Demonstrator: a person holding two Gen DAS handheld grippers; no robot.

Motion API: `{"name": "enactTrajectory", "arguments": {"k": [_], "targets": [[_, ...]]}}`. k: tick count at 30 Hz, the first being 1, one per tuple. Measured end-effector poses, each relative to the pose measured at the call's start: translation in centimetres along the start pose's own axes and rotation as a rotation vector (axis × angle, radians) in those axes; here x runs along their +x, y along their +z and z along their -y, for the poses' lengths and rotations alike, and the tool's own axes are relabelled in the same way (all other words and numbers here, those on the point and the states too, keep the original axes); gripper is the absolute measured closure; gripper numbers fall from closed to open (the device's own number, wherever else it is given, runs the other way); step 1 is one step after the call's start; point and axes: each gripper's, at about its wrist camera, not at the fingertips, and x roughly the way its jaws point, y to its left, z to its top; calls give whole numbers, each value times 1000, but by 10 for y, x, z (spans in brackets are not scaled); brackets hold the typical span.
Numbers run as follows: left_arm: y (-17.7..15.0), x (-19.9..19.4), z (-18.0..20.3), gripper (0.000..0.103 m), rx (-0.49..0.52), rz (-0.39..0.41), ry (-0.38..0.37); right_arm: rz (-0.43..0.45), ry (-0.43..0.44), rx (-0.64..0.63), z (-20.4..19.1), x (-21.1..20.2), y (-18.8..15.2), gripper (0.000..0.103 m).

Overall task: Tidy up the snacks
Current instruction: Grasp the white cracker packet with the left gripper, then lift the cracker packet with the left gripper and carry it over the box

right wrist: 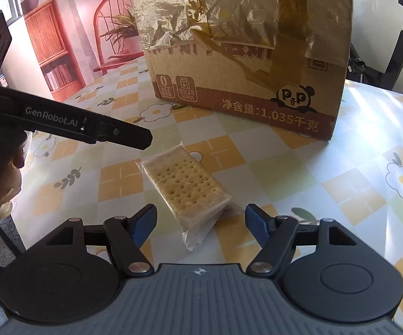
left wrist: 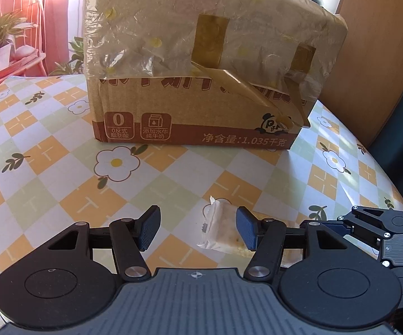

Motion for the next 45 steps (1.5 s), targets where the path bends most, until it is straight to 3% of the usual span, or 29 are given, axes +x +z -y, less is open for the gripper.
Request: {"name": "enactTrajectory", "arguments": {"k": [2,6,14,20,23,27,33,45], "targets": [[0,8,1,41,-9,-20,-13,-5,-22,-25,-3,1,0,33],[-2,22,4,41,-21,-49,-39,1,-73,-8,4,1,0,50],[-8,34,13,42,-51,-65,-71,2,-50,-31,3,6,2,51],[-8,31,22,60,-26,-43,-78,10,-36,-58,3,13,4,55],[-5,26,22,60,-31,-27,-79,30,-23,-49,3,10,5,57],[6,14,21,60,-39,12,-88,76,-38,-79,0,1,11,57],[37,-20,28,60,-31,132,-98,184,-71,-148,-2,-28,39,57],[144,-80,58,60,39,373,-83,391,-137,-264,4,-93,133,57]]}}
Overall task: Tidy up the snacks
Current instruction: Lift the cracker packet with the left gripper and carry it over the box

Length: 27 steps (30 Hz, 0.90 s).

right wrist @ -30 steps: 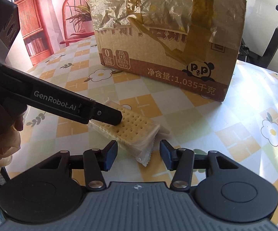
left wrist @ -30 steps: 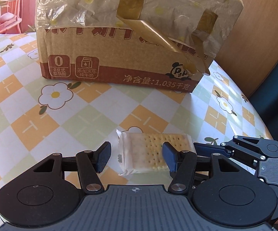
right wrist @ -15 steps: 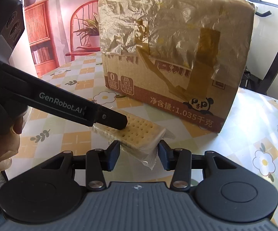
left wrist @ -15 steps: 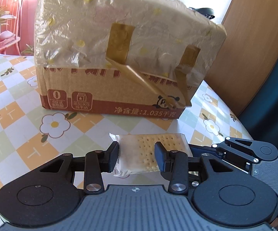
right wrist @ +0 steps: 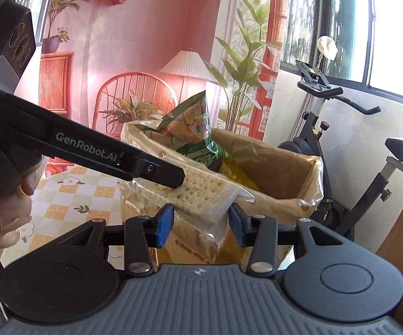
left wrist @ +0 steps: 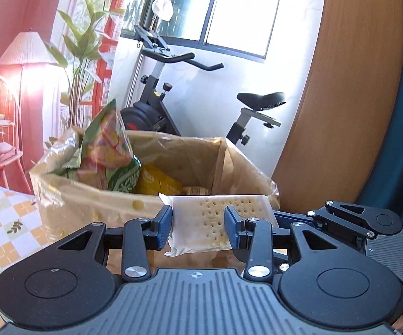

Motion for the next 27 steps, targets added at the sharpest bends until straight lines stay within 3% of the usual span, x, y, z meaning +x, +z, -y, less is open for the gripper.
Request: {"name": "enactTrajectory", "arguments": {"k": [5,9,21,23,27], "targets": [[39,33,-6,60,-10,13,8,20,-1,-40,27,27,39,57],[55,59,-13,60,-2,-16,26,11,3,-36,48,55,52,57],[49,97,-21,57,10,-119,78,-142,-12,32,76,99,40,55],[49,93,-24,46,19,-123,94,-152,-22,41,79,100,37,54],[49,81,-24,28,52,-97,106,-139,-46,81,82,91,32,38]]}}
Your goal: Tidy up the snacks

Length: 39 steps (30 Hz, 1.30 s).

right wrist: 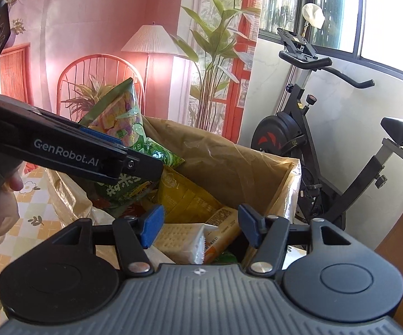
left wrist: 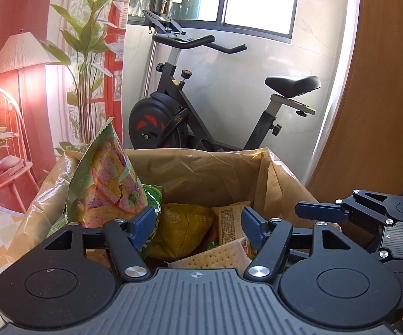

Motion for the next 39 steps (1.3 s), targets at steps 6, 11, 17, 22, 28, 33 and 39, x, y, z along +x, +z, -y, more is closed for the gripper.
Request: {"name": "enactTrajectory", "arguments": {"k": [6,11,17,22,28,33,39], "targets": [[3,-23,4,16,51,45,46,43,-37,50,-1,-20,4,21],[5,-49,4,13,70,76,69,96,-66,123,0,-43,8,13],[5,-85,3,9,57,121,137,156,-67,234,-3,-76,7,1],[-2,-114,7,9,57,155,219,142,-105,282,-13,-97,4,0],[-12,-147,20,6,120,207,357,162,-119,314,-29,-125,-3,0],[-15,-170,13,6,19,200,279,175,-136,299,-45,-141,-3,0],[-27,-184,12,6,-31,199,266,181,-133,300,-56,-153,-4,0]]}}
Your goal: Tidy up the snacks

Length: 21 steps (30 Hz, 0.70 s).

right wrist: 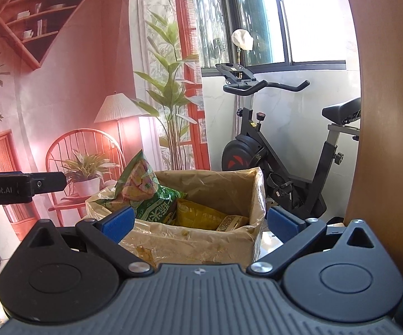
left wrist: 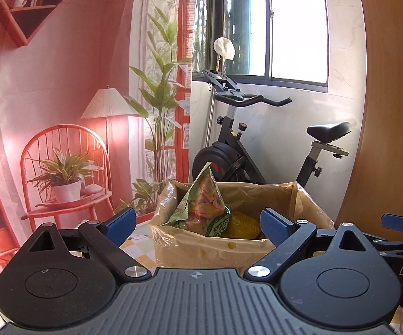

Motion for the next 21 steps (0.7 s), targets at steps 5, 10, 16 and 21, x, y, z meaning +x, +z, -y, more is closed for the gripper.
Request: {"name": "enactTrajectory", "arguments": {"k": [5,10,16,21], "targets": [[-8,-6,2,6,-1,-16,16,5,4,-16,-8,-5,-1,0],[-10,-10,7,6,43,-4,51,4,5,-18,-11,-7,-2,0],[-11,-14,7,6,47,0,52,-4,2,-11,-9,-6,-5,0],[-12,-12,5,6,39,-10,57,-6,0,-12,-9,-6,-5,0]]}}
